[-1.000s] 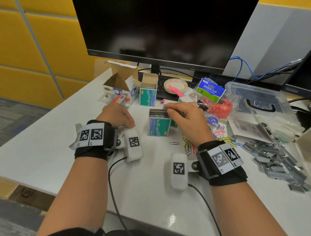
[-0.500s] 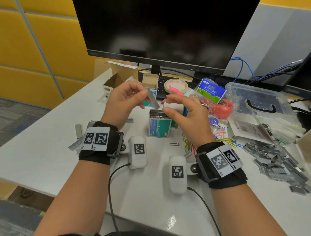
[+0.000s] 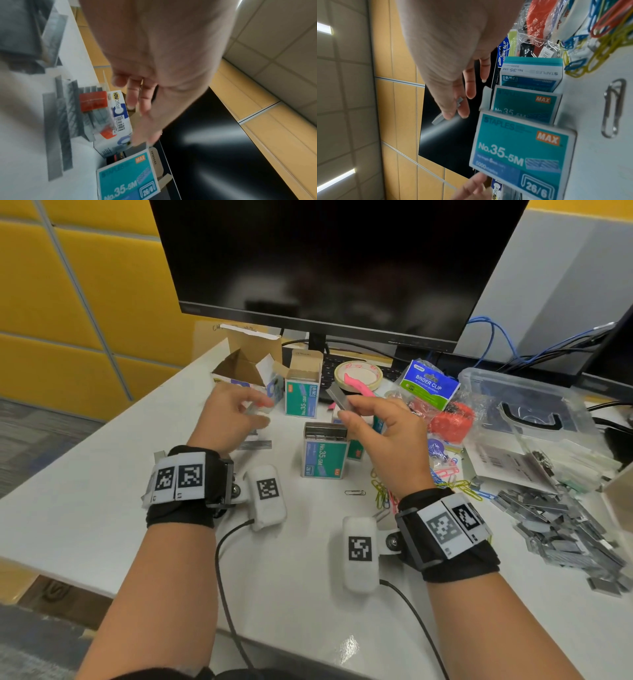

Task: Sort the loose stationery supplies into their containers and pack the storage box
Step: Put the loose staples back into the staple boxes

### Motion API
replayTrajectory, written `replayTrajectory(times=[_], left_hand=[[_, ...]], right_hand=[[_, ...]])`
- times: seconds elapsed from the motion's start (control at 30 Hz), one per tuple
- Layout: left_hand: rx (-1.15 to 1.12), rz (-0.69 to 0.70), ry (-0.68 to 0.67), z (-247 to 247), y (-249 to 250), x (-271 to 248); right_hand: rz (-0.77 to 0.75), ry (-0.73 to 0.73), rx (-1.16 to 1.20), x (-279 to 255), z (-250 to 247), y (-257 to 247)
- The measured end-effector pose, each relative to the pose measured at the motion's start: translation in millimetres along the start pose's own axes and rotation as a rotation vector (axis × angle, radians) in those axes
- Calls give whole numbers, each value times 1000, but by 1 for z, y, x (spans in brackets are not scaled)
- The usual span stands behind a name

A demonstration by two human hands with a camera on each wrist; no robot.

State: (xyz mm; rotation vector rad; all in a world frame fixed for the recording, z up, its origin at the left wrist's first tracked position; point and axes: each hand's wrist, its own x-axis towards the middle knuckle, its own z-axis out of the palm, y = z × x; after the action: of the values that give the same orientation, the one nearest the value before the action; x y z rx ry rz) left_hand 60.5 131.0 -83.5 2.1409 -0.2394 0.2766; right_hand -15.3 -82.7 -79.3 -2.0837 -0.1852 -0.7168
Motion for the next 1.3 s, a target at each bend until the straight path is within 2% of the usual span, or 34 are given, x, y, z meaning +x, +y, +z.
replayTrajectory(times=[0.13,0.27,0.43,0.63,0.73,0.8,0.93,1.03,1.3], left_hand=[[290,-92,-128,1,0,0],[418,-182,-255,3,1,0],[546,-238,-265,6,11,-4],[463,-306,-197,10,18,-6],[475,-282,-200,11,20,-8],[399,-173,-142,11,20,-9],[-109,103,-15,12,26,-15],[-382,140,-60,16,36,-18],[-551,159,-130,29,43,-23]], right_hand=[[11,-3,-1,0,1,2],[23,4,20,0,1,2],[21,3,45,0,0,-1],[12,4,50,0,0,-1],[13,0,63,-1,-1,-1],[15,-1,75,-1,-1,-1],[0,2,99,0,0,-2],[-24,4,100,1,0,0],[-61,-22,10,2,0,4]])
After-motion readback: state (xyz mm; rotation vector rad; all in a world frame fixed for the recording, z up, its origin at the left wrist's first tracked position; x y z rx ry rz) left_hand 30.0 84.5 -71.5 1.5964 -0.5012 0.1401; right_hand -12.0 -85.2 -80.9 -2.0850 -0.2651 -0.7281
